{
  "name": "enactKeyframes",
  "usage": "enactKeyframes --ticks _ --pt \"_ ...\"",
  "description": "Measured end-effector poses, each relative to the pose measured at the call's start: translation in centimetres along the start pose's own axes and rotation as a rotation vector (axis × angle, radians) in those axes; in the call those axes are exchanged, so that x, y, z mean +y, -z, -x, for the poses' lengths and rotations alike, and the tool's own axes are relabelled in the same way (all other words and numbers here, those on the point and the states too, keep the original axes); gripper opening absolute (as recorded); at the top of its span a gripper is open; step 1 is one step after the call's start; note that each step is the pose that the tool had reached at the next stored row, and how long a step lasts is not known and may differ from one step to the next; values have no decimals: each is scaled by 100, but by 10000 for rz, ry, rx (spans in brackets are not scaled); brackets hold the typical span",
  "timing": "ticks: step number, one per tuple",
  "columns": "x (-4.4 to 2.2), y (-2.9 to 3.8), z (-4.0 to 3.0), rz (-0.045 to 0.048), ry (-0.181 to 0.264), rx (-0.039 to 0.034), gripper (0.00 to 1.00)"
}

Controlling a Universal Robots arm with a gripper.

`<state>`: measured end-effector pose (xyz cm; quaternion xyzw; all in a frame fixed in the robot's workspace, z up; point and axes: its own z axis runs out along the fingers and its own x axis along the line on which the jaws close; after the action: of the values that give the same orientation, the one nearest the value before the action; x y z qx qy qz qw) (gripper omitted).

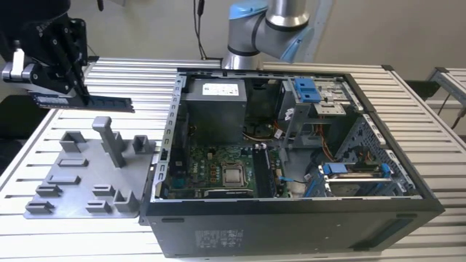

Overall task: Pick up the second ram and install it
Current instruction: 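Pick up the second ram and move it above second insertion slot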

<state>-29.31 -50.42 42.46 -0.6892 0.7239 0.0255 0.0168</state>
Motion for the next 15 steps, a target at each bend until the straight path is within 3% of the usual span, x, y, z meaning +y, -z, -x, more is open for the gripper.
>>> enactKeyframes --ticks 15 --pt "-111 2 6 0 0 1 15"
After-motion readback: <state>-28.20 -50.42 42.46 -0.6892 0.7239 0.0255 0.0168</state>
